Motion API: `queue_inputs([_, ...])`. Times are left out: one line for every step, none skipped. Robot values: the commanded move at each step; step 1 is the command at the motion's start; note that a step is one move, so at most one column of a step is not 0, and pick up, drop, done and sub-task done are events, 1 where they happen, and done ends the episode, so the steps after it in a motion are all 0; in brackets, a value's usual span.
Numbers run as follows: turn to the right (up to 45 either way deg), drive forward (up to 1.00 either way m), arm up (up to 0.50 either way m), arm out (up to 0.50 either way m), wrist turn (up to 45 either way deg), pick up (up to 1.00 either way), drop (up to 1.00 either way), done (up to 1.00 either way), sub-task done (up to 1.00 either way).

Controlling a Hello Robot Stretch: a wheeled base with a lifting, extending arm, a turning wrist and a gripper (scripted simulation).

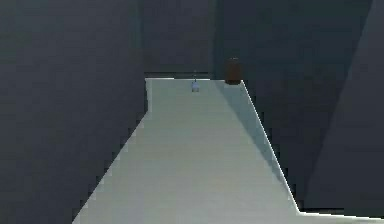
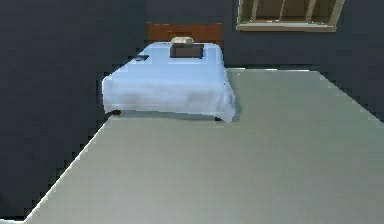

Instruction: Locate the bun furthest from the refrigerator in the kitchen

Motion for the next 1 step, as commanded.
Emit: queue_inputs([0.0, 1.0, 0.0, 0.0, 0.0, 0.0, 0.0, 0.0, 0.0])
